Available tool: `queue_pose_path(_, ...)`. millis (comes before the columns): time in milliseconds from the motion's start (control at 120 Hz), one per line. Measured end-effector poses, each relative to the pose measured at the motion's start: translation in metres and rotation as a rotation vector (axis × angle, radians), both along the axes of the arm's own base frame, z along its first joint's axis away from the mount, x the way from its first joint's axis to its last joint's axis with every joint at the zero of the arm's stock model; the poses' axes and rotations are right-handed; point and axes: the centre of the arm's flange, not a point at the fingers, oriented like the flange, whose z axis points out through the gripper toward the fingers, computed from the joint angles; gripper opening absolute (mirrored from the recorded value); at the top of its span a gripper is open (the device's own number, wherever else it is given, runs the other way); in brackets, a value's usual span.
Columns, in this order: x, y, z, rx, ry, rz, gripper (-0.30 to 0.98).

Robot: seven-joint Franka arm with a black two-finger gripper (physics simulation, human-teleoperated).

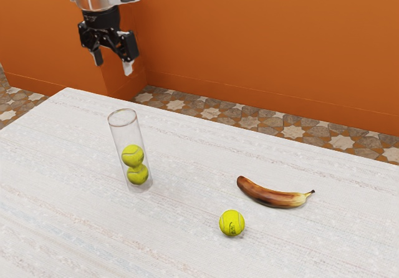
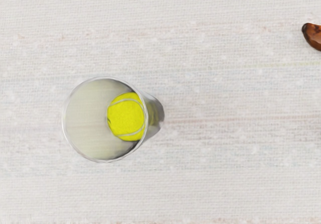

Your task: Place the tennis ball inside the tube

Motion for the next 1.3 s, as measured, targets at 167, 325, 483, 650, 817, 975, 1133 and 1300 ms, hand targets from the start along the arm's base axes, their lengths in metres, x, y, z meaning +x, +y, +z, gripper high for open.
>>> queue_pose_path(167,-0.017,0.055,-0.011,-0.012,0.018,0.101,0.69)
queue_pose_path(325,-0.026,-0.039,-0.071,-0.036,0.067,-0.066,0.69)
queue_pose_path(483,-0.021,-0.111,-0.120,-0.050,0.065,-0.194,0.68)
queue_pose_path(650,-0.003,-0.139,-0.168,-0.058,0.071,-0.214,0.69)
queue_pose_path(817,-0.008,-0.195,-0.198,-0.045,0.082,-0.230,0.69)
queue_pose_path(975,-0.029,-0.266,-0.233,0.025,0.094,-0.249,0.69)
queue_pose_path(1133,-0.023,-0.284,-0.278,0.061,0.093,-0.133,0.69)
queue_pose_path(1300,-0.009,-0.289,-0.319,-0.004,0.081,0.030,0.69)
